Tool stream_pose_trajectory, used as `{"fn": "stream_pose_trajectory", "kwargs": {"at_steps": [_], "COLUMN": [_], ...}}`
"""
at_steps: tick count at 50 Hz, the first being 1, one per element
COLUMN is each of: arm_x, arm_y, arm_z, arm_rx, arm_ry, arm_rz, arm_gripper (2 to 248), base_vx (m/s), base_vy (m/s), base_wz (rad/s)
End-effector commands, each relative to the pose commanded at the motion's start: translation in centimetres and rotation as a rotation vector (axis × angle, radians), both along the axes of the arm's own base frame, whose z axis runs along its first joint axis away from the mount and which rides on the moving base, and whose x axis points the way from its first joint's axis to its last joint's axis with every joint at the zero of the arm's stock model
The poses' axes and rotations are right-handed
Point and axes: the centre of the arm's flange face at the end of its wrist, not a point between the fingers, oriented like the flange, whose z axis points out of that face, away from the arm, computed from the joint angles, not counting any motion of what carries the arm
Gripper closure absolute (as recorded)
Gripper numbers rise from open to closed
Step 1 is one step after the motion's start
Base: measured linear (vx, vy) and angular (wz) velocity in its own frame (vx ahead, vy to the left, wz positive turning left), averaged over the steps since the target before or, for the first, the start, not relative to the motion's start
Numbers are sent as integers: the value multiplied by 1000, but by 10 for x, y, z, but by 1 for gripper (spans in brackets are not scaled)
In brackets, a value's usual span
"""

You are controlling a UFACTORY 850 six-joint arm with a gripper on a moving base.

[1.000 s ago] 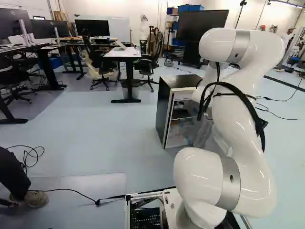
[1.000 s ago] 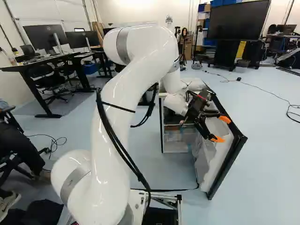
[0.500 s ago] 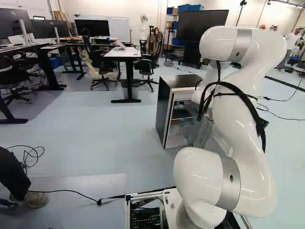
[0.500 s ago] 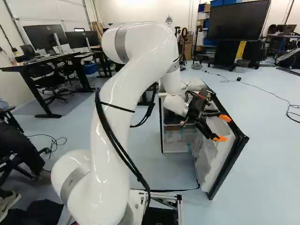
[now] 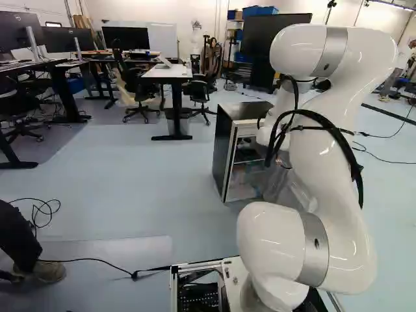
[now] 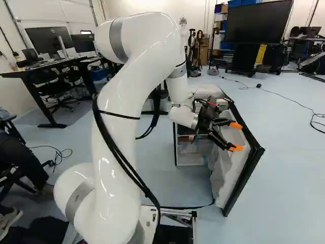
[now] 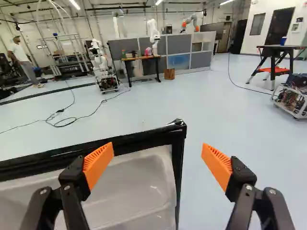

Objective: Open the fridge door

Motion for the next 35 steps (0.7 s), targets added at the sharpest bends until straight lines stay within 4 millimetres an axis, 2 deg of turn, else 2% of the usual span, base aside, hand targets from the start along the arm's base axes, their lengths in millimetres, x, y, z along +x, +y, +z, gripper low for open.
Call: {"fn": "stream_pose_trajectory", "kwargs": {"at_steps": [27,35], "arm_x": [-27,-32], "arm_y": [43,49], "arm_z": [5,6], "arm_rx": [-6,-5], "arm_ry": [73,82], "arm_rz": [195,212], "arm_gripper": [3,3], "base_vx": [0,0], "base_vy": [0,0], "base_wz": [0,0]}}
